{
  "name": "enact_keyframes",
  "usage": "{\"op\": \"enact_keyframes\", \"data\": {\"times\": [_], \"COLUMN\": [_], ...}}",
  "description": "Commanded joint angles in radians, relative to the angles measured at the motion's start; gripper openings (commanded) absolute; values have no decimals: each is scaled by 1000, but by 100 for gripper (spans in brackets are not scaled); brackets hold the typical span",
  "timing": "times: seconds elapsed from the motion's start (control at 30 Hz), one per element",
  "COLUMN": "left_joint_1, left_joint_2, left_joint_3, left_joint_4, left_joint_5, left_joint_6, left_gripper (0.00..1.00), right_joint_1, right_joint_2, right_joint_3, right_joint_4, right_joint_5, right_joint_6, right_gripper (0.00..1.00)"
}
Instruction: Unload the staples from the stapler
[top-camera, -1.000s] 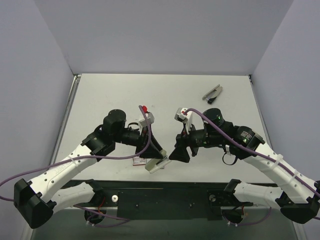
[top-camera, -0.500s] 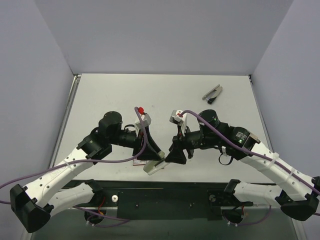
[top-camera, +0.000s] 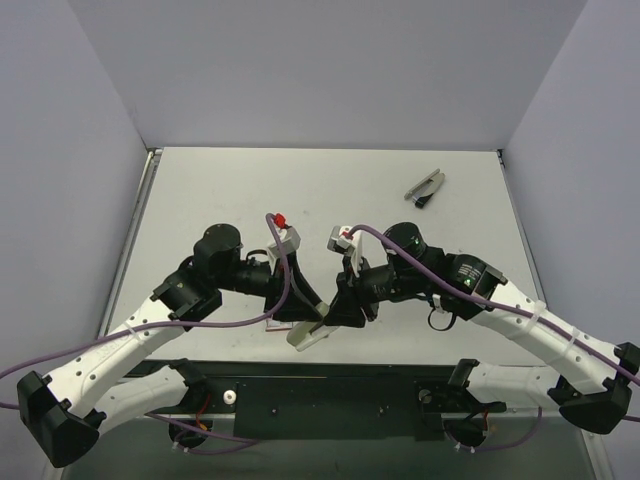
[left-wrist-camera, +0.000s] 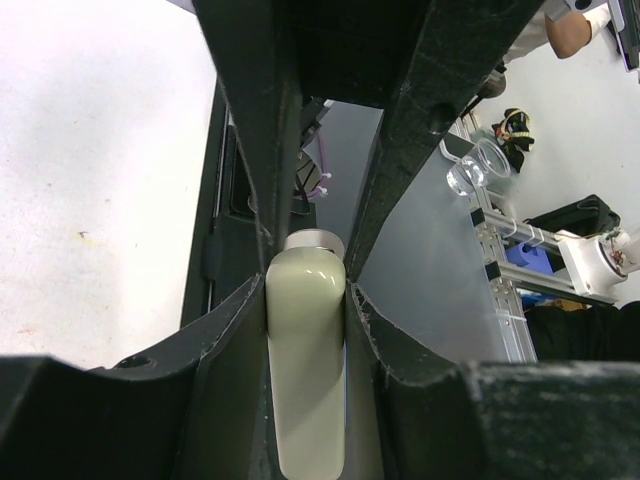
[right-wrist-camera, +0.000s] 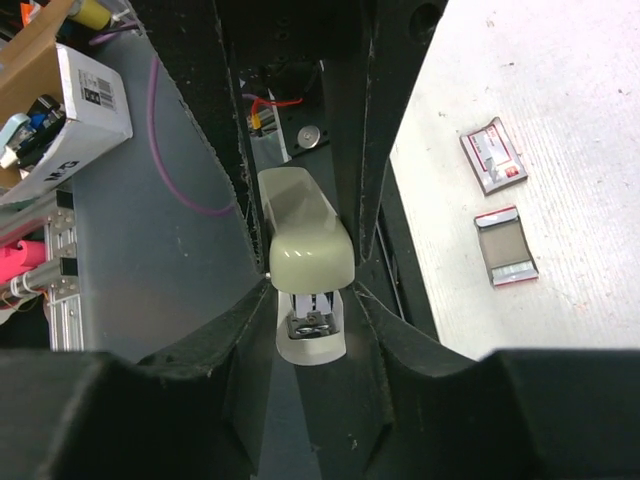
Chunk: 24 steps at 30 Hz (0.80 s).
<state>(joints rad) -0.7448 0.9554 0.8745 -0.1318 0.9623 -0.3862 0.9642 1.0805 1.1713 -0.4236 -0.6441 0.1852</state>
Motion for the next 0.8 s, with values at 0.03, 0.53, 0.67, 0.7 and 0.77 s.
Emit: {"op": "enact_keyframes", "data": {"times": [0.03, 0.53, 0.67, 0.7, 0.77], "left_joint_1": [-8, -11, -11, -11, -11], "left_joint_2": [-24, -83, -93, -93, -87], "left_joint_3": [46, 77, 78, 78, 78], "left_joint_4": [78, 116, 170, 176, 192], "left_joint_5": [-13, -206, -235, -246, -252], "left_joint_6": [-26, -77, -83, -85, -91], "left_gripper": [0, 0, 0, 0, 0], "right_joint_1": [16, 44, 53, 56, 60], "right_joint_2": [4, -214, -264, -274, -281], "right_joint_3": [-7, -262, -325, -332, -337], "right_joint_4": [49, 177, 197, 197, 198], "right_joint_5": [-32, -3, 11, 17, 29], "right_joint_6": [3, 132, 163, 168, 171], "right_gripper": [21, 0, 0, 0, 0]}}
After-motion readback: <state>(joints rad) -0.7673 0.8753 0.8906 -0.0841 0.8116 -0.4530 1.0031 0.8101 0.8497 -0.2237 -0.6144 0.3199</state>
